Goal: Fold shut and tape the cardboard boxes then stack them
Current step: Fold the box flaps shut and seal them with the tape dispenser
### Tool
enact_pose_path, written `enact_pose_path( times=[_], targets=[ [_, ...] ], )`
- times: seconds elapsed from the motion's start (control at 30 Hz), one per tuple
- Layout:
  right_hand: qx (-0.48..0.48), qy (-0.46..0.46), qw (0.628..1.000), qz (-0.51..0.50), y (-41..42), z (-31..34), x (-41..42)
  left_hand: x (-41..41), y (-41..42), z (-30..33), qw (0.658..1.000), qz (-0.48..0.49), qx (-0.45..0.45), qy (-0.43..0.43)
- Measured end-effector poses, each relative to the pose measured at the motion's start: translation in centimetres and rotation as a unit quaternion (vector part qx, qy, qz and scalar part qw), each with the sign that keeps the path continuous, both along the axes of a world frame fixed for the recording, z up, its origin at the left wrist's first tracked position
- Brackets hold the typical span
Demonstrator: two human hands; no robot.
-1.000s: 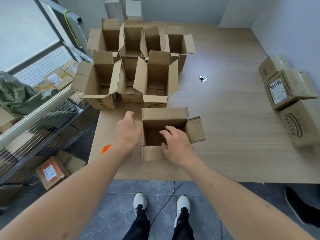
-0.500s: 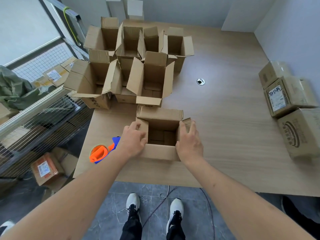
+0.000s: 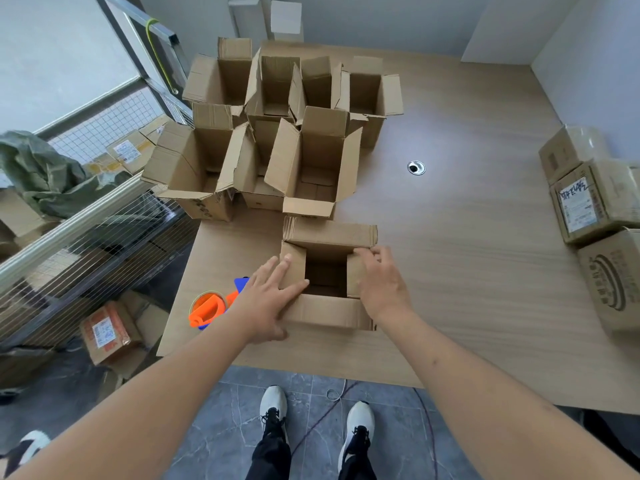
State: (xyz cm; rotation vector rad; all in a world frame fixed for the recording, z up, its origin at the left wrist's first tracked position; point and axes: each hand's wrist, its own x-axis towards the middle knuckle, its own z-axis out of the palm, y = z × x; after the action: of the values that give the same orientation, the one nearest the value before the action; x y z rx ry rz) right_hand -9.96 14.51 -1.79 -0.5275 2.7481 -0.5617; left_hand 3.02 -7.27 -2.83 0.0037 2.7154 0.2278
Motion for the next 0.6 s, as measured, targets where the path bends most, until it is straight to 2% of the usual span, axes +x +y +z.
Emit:
enact_pose_path(
  times=[0.07, 0.13, 0.23, 0.33, 0.4, 0.47, 0.53, 0.6],
  targets=[
    [-0.025, -0.045, 0.998, -0.043, -0.2, 0.0, -0.7, 0.1, -0.1, -0.2, 0.991, 0.049, 0.108, 0.067],
    [-0.043, -0.099, 0.993, -0.057, -0.4, 0.1, -1.4, 0.0, -0.6, -0.1, 0.967, 0.114, 0.212, 0.086],
    [-0.070, -0.182, 0.980, -0.041, -0.6, 0.3, -2.3, 0.0, -1.6, 0.3, 0.958, 0.135, 0.228, 0.114],
    [-0.149, -0.221, 0.961, -0.067, -0.6, 0.0, -2.9, -0.2, -1.8, 0.9, 0.952, 0.144, 0.225, 0.151],
    [-0.201, -0.195, 0.951, -0.131, -0.6, -0.3, -2.8, -0.4, -1.2, 1.0, 0.947, 0.168, 0.229, 0.149],
    [-0.225, -0.137, 0.952, -0.158, -0.8, -0.4, -2.4, -0.8, -0.4, 0.9, 0.931, 0.239, 0.241, 0.132],
    [-0.187, -0.066, 0.975, -0.100, -1.0, -0.4, -1.8, -1.2, 0.2, 0.8, 0.907, 0.315, 0.251, 0.125],
    [-0.096, 0.000, 0.995, -0.014, -1.0, -0.3, -0.9, -1.6, 0.2, 0.8, 0.896, 0.347, 0.249, 0.123]
  ],
)
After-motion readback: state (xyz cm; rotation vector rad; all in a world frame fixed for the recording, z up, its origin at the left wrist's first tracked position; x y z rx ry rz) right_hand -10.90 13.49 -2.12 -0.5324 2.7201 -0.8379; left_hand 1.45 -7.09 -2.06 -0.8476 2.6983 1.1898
